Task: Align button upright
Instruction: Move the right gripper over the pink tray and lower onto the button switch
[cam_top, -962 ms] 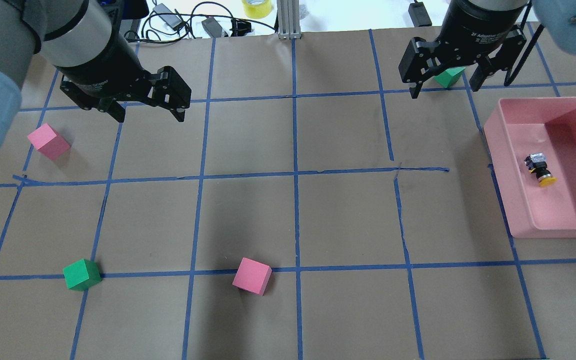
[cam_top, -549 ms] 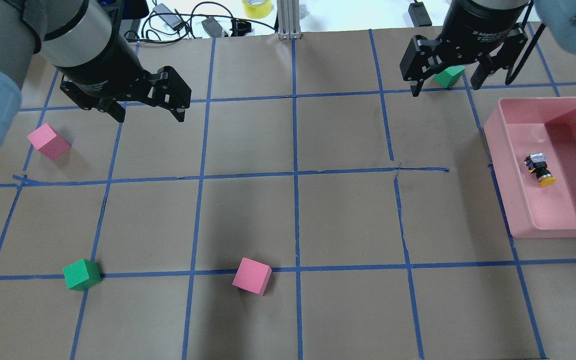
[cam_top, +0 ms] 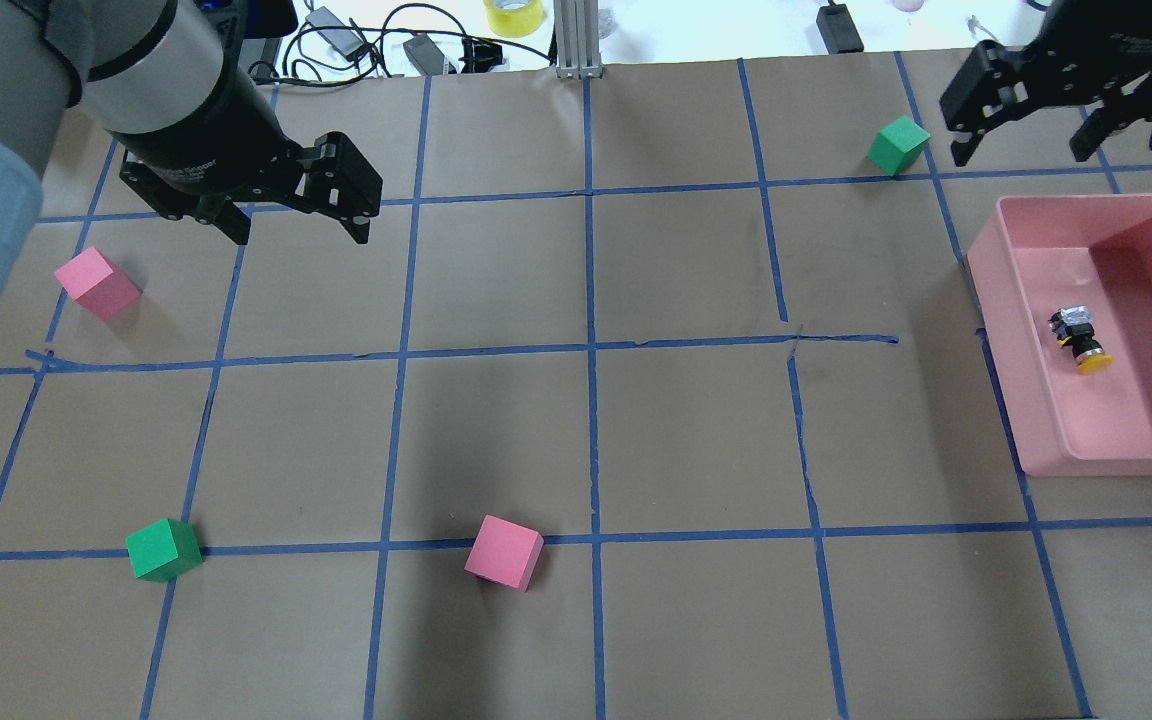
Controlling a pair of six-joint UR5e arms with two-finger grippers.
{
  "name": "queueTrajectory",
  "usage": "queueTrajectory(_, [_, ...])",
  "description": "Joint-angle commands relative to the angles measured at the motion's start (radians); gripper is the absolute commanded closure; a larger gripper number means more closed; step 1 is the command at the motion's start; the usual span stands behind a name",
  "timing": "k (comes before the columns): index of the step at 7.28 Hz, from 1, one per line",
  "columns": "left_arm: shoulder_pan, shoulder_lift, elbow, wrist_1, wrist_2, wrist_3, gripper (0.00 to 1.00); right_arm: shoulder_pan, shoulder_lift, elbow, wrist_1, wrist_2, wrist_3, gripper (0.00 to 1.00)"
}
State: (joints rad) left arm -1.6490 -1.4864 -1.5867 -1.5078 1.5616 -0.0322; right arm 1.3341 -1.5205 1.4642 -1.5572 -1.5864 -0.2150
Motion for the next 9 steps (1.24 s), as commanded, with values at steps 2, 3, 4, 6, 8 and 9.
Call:
queueTrajectory(2, [0.000, 0.000, -0.001, 0.000, 0.000, 0.000, 0.00, -0.174, 0.066, 0.059, -0.041, -0.013, -0.102, 0.00])
queueTrajectory(3, [0.000, 0.000, -0.001, 0.000, 0.000, 0.000, 0.00, -0.221, 0.089, 0.098, -0.107, -0.042, -0.099, 0.00])
queueTrajectory(4, [0.000, 0.000, 0.001, 0.000, 0.000, 0.000, 0.00, -0.255, 0.114, 0.134, -0.177, -0.062, -0.115, 0.00])
queueTrajectory(6, [0.000, 0.000, -0.001, 0.000, 0.000, 0.000, 0.00, -0.320, 0.181, 0.157, -0.258, -0.057, -0.262, 0.00])
queueTrajectory(8, [0.000, 0.000, -0.001, 0.000, 0.000, 0.000, 0.00, -0.322, 0.232, 0.188, -0.330, -0.064, -0.282, 0.00])
queueTrajectory(9, [0.000, 0.000, -0.001, 0.000, 0.000, 0.000, 0.00, -0.323, 0.261, 0.203, -0.368, -0.066, -0.277, 0.00])
